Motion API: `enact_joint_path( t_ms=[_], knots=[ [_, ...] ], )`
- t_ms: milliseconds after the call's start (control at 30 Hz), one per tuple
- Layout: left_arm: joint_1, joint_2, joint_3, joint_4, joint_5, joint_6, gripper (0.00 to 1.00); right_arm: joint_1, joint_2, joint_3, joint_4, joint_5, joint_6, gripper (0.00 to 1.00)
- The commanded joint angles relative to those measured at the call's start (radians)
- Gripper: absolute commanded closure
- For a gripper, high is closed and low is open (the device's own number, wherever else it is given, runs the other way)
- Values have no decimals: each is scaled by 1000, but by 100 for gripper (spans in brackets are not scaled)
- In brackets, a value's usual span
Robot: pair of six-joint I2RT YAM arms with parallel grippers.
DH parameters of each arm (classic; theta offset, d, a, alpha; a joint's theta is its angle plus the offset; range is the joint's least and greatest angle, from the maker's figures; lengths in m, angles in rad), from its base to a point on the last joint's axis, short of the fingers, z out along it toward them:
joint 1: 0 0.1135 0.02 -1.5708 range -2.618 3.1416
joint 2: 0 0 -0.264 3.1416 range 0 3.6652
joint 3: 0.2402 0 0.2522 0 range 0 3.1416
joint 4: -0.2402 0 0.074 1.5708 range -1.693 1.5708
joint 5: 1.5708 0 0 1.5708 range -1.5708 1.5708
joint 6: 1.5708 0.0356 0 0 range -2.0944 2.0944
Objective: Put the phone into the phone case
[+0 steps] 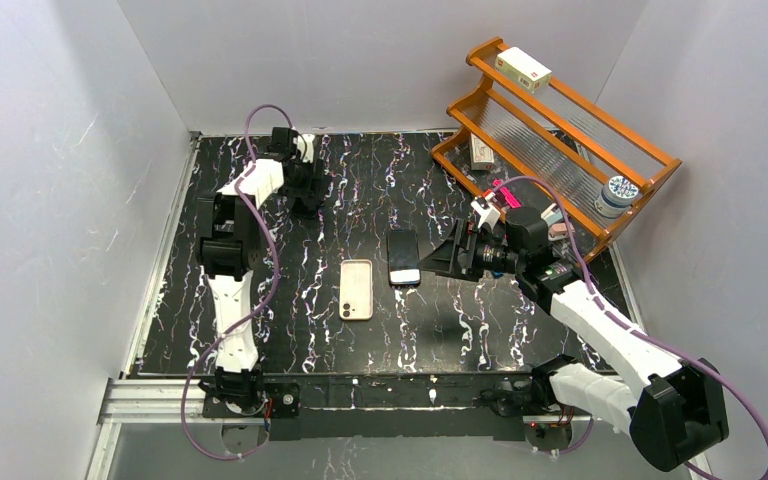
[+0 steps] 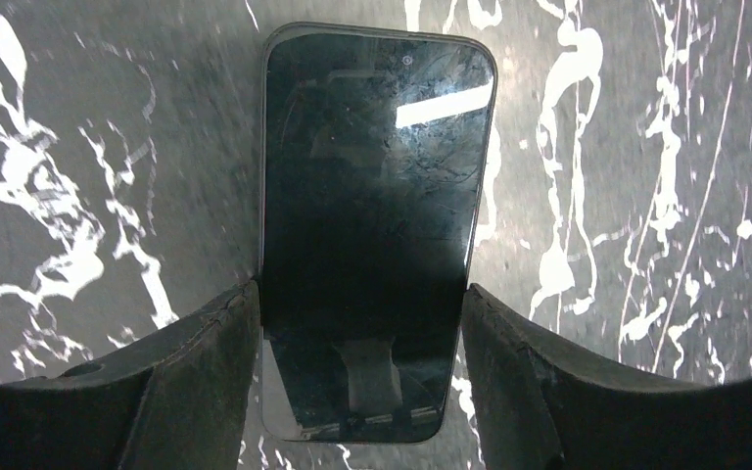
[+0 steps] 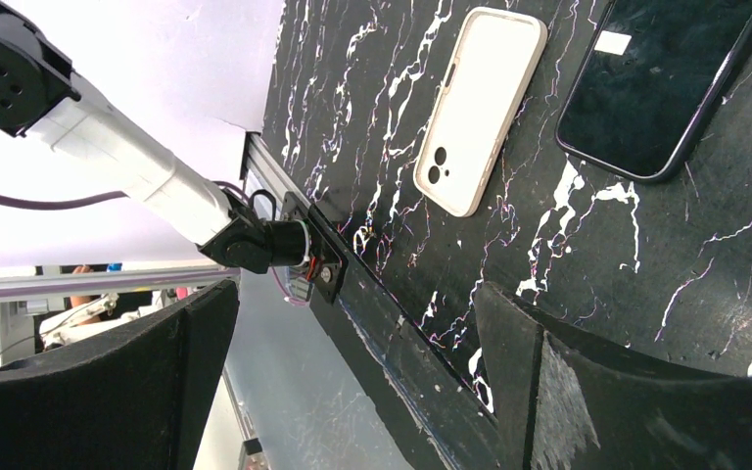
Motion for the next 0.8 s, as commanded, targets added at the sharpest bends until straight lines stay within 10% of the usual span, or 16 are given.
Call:
enact_joint_path(
  t_ms=[0,333,767],
  knots=[
    [-6,-83,-122,-95,57,-19,56,7,-10,28,42,6,-9,1],
    [-11,-257,-390,-65,106,-231,58,8,46,-2,183,53,73,3],
    [-20,-405,-633,40,182,-461,60,255,357,79,494,397,89,34]
  ],
)
